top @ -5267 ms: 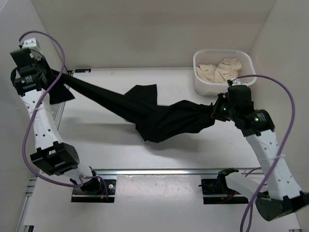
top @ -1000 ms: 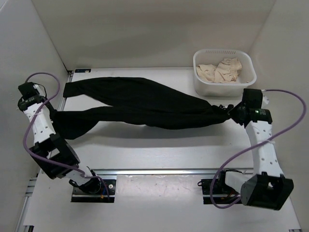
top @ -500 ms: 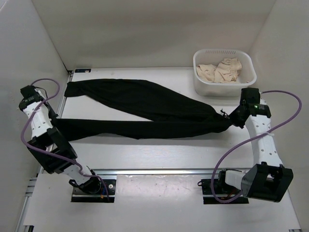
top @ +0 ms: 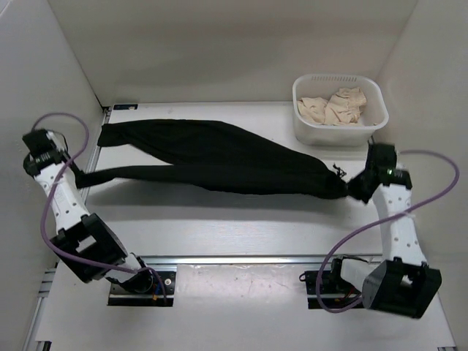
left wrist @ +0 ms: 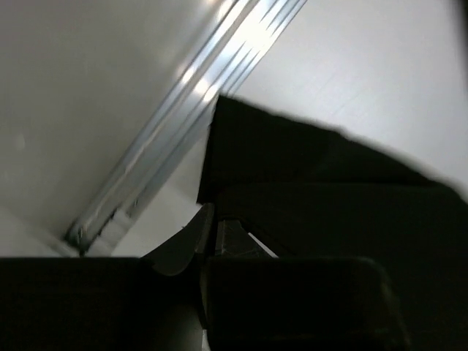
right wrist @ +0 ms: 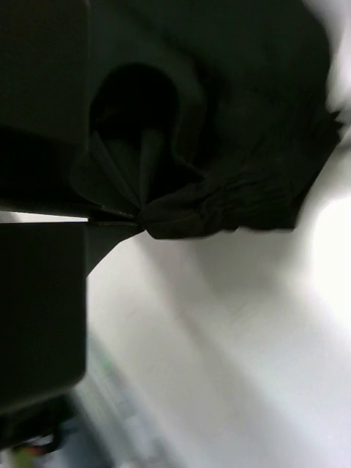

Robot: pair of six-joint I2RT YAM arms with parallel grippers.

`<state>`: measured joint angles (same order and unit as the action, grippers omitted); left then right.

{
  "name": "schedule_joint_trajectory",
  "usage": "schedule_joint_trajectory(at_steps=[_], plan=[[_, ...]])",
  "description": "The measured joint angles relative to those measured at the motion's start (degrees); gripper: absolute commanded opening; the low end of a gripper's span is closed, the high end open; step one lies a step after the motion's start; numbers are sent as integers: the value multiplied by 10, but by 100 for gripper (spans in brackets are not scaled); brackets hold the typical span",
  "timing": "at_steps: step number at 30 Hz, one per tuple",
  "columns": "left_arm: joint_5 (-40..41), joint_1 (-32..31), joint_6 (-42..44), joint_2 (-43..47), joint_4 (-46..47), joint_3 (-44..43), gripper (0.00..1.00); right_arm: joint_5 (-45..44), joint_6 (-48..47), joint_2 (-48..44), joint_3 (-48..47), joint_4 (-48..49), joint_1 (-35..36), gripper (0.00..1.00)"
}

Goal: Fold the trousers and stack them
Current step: Flatten the trousers out

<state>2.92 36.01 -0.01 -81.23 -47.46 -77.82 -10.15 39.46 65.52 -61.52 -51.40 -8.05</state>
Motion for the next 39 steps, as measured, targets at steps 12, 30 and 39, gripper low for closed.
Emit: schedule_joint_trajectory(at_steps=[12, 30, 39], plan=[[76, 95, 0, 33, 10, 314, 14, -40, 129, -169, 266, -87, -33, 92], [102, 156, 0, 30, 57, 339, 14, -67, 128, 9, 284, 14, -65, 0], [143, 185, 2, 36, 49, 341, 88, -122, 151, -93, 265, -68, -100, 71]])
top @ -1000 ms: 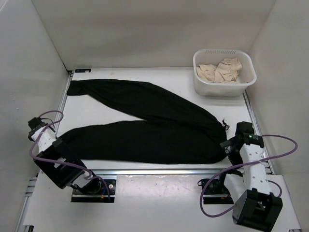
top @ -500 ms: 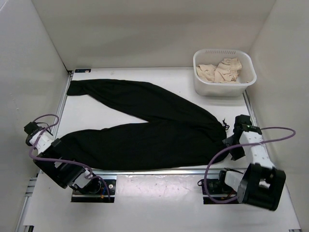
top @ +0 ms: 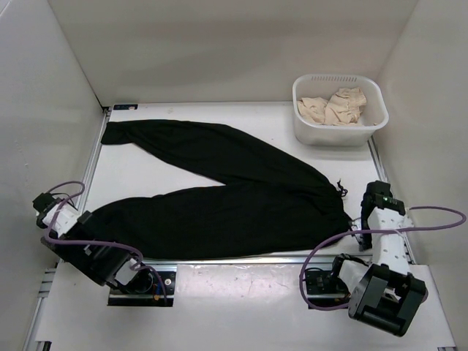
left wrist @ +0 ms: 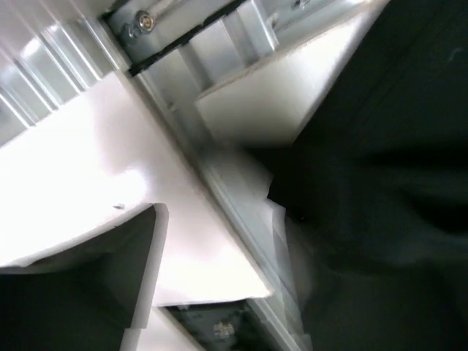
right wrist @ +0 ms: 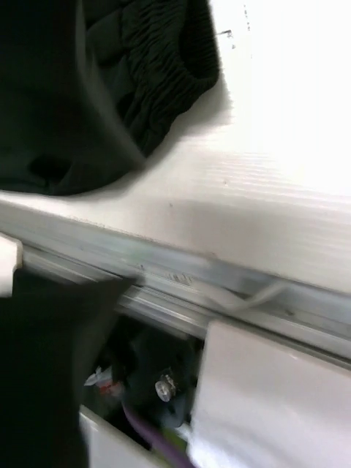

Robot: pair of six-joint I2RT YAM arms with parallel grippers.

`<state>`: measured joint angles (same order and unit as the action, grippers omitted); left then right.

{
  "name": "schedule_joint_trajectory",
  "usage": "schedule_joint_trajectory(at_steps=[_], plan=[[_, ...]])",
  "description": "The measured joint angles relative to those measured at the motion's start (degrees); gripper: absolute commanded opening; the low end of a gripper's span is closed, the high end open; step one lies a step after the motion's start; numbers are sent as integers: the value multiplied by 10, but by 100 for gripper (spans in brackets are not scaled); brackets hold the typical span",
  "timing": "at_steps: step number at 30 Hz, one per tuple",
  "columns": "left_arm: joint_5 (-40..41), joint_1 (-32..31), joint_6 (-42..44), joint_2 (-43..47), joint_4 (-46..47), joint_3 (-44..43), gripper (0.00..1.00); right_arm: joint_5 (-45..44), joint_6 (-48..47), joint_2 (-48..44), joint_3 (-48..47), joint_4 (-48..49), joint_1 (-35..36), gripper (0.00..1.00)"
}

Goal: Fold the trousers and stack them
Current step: Flatten the trousers out

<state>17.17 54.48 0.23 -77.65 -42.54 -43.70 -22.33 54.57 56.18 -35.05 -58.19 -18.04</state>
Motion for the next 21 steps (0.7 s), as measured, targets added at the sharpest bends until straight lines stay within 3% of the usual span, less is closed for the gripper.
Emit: schedule_joint_trajectory(at_steps=[1, 4, 7, 11, 14, 18, 19, 21], plan=[[1, 2, 2, 5, -9, -1, 100, -9, 3, -1, -9, -11, 0, 86], [-12, 5, -2, 22, -62, -26, 100, -35, 1, -5, -38, -35, 0, 88], [-37, 3, -2, 20, -96, -105, 100, -48, -14, -10, -78, -45, 3, 80], [-45, -35, -2, 7, -81, -170, 91, -39, -54, -13, -115, -7, 50, 67], [-40, -96, -3, -37, -55, -160, 82, -16, -70, 0, -116, 23, 110, 51], [-23, -161, -3, -108, -13, -98, 61, 22, -69, 57, -91, 63, 143, 29], [-17, -169, -2, -126, -7, -81, 55, 30, -67, 73, -78, 70, 144, 27], [-3, -177, 1, -149, -8, -74, 55, 40, -62, 100, -52, 80, 141, 25]])
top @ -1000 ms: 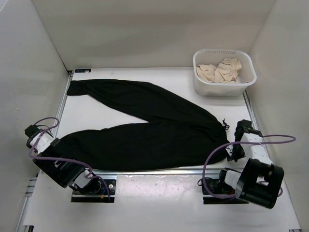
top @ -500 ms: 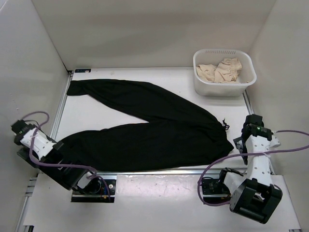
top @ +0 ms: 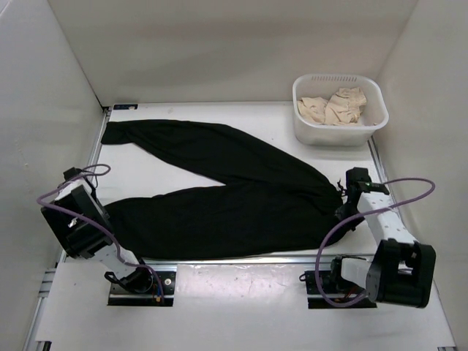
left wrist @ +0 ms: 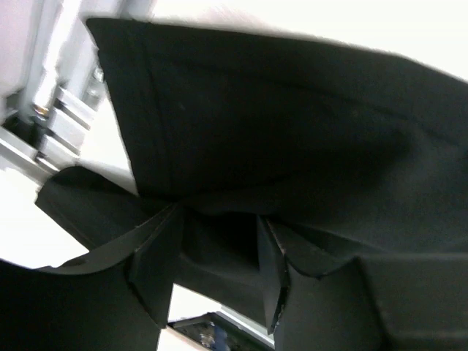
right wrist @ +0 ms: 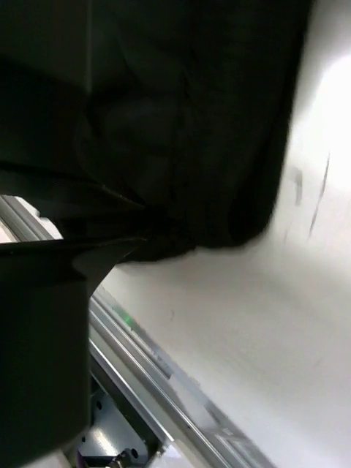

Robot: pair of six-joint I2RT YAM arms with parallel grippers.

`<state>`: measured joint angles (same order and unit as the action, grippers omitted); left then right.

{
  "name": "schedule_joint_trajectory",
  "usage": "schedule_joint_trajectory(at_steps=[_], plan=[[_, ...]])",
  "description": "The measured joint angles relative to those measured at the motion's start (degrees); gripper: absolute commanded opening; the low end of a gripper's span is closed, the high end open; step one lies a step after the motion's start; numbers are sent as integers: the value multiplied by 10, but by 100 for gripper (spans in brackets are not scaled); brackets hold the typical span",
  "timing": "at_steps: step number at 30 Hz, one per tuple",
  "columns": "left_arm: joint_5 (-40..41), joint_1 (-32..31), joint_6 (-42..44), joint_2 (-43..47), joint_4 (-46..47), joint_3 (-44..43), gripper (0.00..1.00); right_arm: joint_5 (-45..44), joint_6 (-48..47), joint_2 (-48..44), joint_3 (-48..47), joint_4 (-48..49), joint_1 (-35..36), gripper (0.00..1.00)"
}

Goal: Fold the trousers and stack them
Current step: Flatten the trousers out

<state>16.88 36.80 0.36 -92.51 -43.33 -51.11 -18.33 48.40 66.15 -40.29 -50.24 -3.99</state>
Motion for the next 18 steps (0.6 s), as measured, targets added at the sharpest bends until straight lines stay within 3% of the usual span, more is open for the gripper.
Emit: schedule_joint_trajectory(at_steps=[7, 12, 16, 18], plan=[[54, -37, 12, -17, 23, -7, 56, 9, 9, 33, 60, 22, -120, 22], [47, -81, 15, -20, 63, -23, 71, -23, -5, 33, 61, 21, -169, 23], [12, -113, 7, -12, 74, -54, 86, -32, -30, 25, 24, 4, -170, 35], [-3, -117, 4, -4, 63, -89, 94, -30, -45, 14, -8, -4, -170, 47]])
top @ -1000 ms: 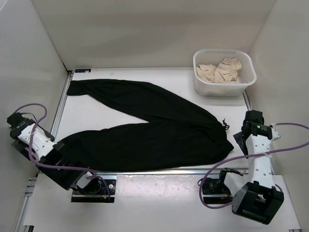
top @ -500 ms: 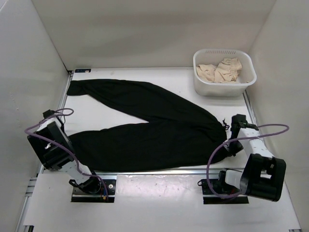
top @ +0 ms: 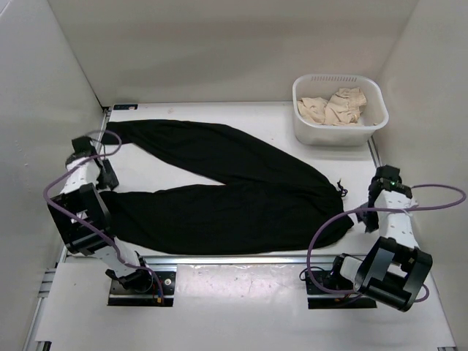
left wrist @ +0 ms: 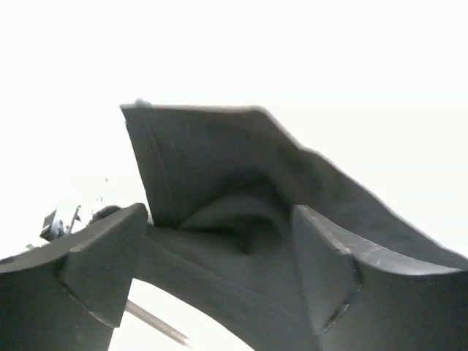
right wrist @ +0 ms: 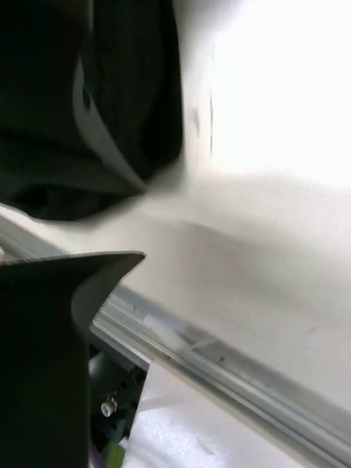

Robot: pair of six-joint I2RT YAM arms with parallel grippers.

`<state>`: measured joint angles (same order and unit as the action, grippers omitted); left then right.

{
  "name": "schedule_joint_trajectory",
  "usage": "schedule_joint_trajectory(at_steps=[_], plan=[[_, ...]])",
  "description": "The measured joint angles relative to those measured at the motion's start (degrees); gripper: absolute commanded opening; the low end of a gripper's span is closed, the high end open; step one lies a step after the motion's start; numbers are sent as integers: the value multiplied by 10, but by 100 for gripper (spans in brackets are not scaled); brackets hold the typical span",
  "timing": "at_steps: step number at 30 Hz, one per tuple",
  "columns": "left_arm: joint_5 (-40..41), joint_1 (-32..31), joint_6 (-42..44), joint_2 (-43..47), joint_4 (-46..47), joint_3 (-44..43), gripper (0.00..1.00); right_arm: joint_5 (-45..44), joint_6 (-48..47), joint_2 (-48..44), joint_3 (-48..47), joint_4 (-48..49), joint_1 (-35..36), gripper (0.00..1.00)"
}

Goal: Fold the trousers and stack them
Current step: Flatten the trousers out

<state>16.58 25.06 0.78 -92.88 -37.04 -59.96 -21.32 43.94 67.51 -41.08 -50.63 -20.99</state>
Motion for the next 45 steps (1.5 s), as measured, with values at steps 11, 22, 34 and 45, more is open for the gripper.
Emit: schedule_joint_trajectory(at_steps=[11, 22, 34, 45], plan=[[-73, -55, -6, -170, -45, -418, 98, 67, -39, 109, -203, 45, 75, 81], [-145, -144, -10, -477, -36, -612, 100, 134, -18, 342, -330, 97, 122, 81], [-108, -155, -12, -400, 50, -456, 14, 184, 37, 419, -313, 109, 187, 0], [-83, -76, -7, -120, -26, -139, 96, 109, -22, 345, -271, 73, 162, 76]])
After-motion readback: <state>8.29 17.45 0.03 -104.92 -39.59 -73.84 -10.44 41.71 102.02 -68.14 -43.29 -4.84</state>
